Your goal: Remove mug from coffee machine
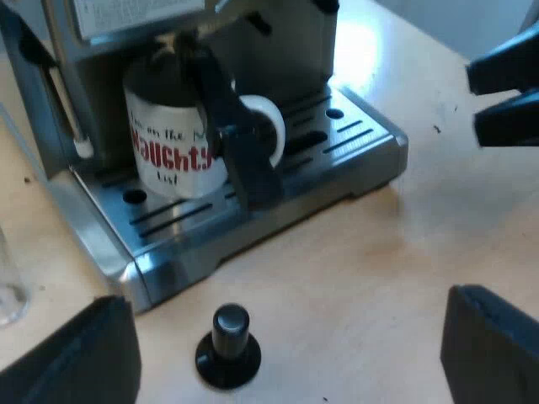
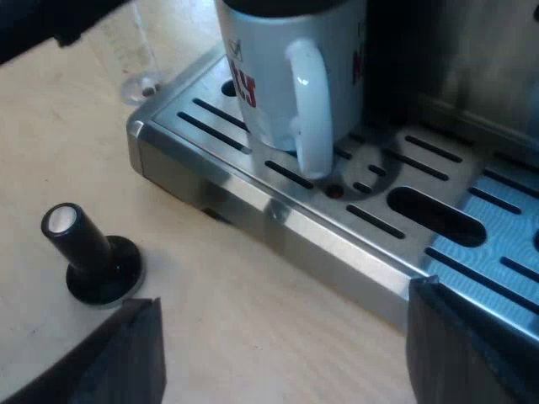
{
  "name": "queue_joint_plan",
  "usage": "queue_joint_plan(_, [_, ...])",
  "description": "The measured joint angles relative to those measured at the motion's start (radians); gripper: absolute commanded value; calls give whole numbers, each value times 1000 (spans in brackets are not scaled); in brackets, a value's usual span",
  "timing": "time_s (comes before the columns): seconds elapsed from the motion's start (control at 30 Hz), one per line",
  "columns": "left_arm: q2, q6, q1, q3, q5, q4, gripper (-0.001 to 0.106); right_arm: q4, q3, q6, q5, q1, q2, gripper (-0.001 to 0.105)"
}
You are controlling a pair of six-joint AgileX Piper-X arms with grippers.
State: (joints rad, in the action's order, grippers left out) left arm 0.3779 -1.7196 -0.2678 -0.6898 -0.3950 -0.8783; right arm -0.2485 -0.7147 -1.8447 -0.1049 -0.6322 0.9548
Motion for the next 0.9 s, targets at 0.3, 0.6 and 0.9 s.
queue_joint_plan(0.3, [0,0,0,0,0,-15,87,194,0,20,0,0,155,62])
queue_joint_plan(0.6, [0,0,0,0,-3,-17,87,420,0,19,3,0,323,62])
queue_joint_plan(0.9, [0,0,0,0,-3,-17,87,675,-1,19,5,0,496,62])
